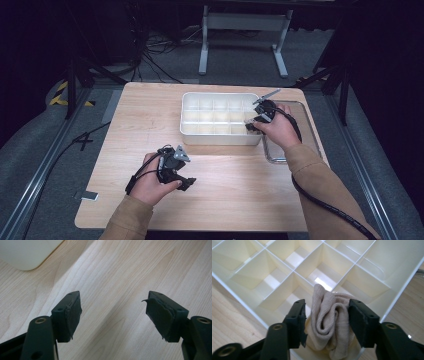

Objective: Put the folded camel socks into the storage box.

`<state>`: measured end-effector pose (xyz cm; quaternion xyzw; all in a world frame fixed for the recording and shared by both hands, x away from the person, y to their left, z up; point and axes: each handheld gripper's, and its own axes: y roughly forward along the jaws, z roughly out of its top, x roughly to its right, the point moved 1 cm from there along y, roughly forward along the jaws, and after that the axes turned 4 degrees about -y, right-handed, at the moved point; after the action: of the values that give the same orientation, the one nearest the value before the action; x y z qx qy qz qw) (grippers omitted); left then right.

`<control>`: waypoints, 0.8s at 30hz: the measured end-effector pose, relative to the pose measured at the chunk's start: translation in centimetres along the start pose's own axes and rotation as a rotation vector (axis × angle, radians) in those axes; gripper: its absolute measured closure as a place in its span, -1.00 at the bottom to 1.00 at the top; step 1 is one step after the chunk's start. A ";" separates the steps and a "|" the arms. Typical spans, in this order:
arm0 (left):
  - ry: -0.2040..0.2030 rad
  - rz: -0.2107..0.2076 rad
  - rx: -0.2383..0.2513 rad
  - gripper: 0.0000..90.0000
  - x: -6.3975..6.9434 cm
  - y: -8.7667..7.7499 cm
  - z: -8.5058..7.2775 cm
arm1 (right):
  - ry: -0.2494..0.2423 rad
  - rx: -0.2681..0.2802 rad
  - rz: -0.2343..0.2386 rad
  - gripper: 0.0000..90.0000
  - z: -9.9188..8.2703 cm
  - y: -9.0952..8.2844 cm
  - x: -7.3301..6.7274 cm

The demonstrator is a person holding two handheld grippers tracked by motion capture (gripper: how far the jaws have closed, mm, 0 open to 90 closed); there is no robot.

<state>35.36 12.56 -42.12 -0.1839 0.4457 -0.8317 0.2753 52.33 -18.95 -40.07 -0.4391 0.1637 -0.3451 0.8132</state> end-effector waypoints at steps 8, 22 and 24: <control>-0.006 -0.006 -0.001 -0.36 0.0 0.1 0.1 | 0.056 -0.059 -0.043 0.70 -0.1 -0.1 0.7; 0.005 -0.012 -0.013 -0.35 0.1 0.4 0.2 | 0.061 -0.187 -0.043 0.76 -0.3 2.5 0.0; 0.006 -0.012 -0.015 -0.35 0.1 0.4 0.2 | 0.063 -0.195 -0.045 0.76 -0.3 2.8 -0.1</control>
<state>35.49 12.16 -42.37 -0.1862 0.4518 -0.8305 0.2675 53.30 -18.01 -42.56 -0.5087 0.2121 -0.3593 0.7531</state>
